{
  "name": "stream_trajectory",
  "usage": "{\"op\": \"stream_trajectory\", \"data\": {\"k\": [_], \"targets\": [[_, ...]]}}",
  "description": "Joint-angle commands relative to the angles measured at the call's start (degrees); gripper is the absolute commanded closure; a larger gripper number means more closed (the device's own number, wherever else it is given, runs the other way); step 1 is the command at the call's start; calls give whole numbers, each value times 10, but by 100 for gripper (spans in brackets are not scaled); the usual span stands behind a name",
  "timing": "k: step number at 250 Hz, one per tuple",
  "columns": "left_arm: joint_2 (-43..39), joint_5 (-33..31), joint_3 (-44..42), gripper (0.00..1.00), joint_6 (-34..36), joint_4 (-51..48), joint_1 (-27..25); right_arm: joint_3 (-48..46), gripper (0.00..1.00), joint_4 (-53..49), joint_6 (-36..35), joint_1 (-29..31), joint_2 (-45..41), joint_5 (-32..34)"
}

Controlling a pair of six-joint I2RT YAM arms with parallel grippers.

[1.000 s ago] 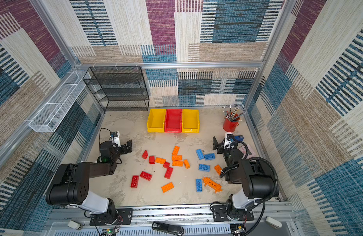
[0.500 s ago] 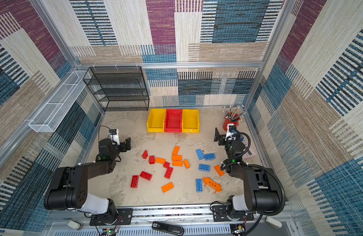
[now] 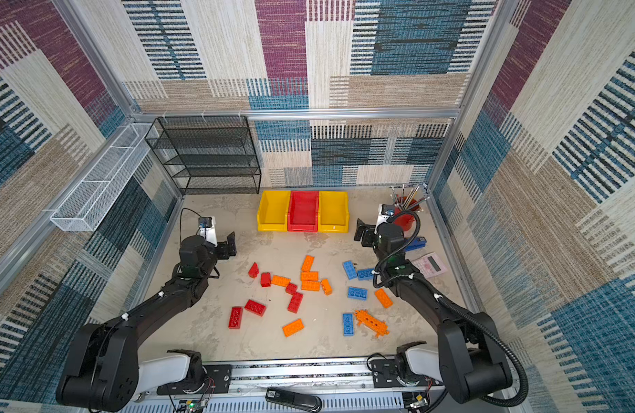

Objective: Sort the legos into containers by color
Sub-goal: 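Grasp a blue brick with the right gripper while the left arm reaches forward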

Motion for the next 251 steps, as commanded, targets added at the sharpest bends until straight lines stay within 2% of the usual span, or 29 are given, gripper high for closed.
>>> {"op": "stream_trajectory", "data": {"k": [1,14,34,67,103,126,164,188,227,251], "targets": [[-12,-64,17,7,-30,-62,-60,57,0,-144,16,36,40,-3],[-14,-64,14,8,-31,-66,-97,91,2,-191,13,61,71,24],[-12,-96,18,7,-39,-84,-153,119,2,-230,23,86,102,54],[-28,-124,33,8,-71,-146,-235,121,2,-241,53,91,120,32],[-62,-108,26,7,-119,-193,-303,109,4,-259,79,93,127,41],[-78,-102,16,5,-123,-212,-338,102,7,-266,74,94,129,28],[-101,-100,6,3,-134,-229,-366,94,14,-272,63,94,143,-7],[-112,-76,2,1,-131,-226,-369,83,20,-261,55,94,153,-22],[-116,-72,-7,1,-124,-203,-370,92,30,-266,51,94,185,-37],[-112,-71,-5,1,-115,-197,-370,99,32,-277,52,94,200,-39]]}}
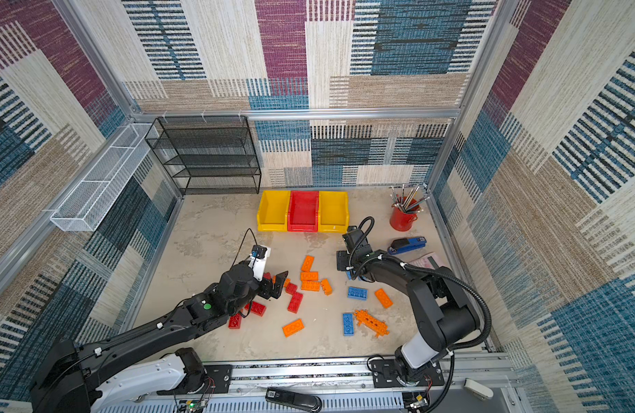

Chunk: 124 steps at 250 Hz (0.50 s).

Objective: Sort the legos into containers by color
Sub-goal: 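Grasp a blue brick with the right gripper while the left arm reaches forward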

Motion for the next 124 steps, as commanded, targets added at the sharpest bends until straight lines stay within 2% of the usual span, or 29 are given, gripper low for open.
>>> {"op": "stream_trajectory", "data": {"k": [1,88,124], "targets": [[2,11,0,1,5,20,0,9,32,-7,-3,1,14,-14],[21,15,-2,1,13,28,0,-5,37,-50,17,8,16,-4],[26,17,-3,1,15,30,0,-4,44,-56,19,12,23,-5]]}}
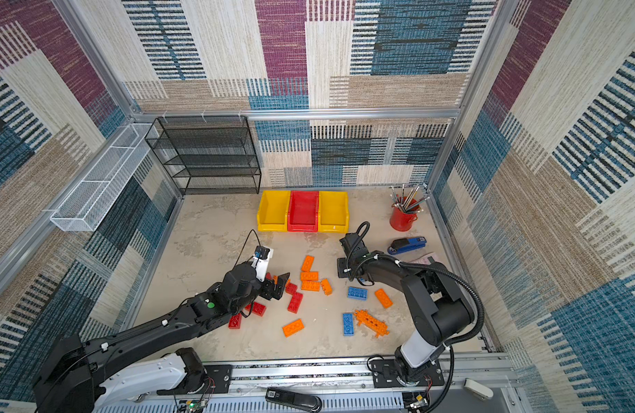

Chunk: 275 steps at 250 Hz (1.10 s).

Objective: Sort the legos into containers by color
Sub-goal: 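Grasp a blue brick with the right gripper while the left arm reaches forward, then carry the blue brick with the right gripper into the far yellow bin and release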

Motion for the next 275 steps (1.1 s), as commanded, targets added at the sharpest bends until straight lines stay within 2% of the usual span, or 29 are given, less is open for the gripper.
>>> {"op": "stream_trajectory", "data": {"k": [1,35,59,83,129,187,242,275], "targets": [[3,7,-2,1,11,23,0,0,44,-11,10,2,5,3],[0,5,-3,1,15,20,0,10,51,-15,15,4,14,1],[-5,2,-5,1,19,19,0,21,68,-19,13,4,30,-4],[-8,-7,-5,1,20,12,0,39,75,-26,10,5,46,-19],[-16,-10,-5,1,20,15,0,88,75,-33,7,4,43,-16],[-26,-23,15,1,29,-6,0,239,75,-64,-24,5,84,12],[-24,-25,30,1,28,-9,0,432,75,-89,-59,-8,211,35],[-15,-21,49,1,22,-25,0,533,75,-102,-63,-30,285,12]]}}
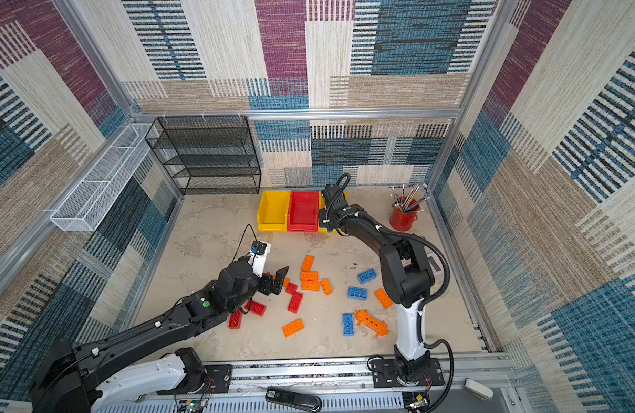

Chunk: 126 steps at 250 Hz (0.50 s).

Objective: Sort the legos into containers by color
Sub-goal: 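Carry the blue brick with the right gripper into the far yellow bin and release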

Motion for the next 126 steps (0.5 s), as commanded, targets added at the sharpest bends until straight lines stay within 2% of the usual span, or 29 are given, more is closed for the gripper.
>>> {"op": "stream_trajectory", "data": {"k": [1,52,126], "targets": [[4,-4,15,1,6,-15,-1,69,75,-20,-13,-16,50,-9],[1,-10,29,1,7,-34,-1,154,73,-32,-17,-47,121,-32],[7,-11,34,1,13,-31,0,231,69,-53,-25,-49,185,-35]]}}
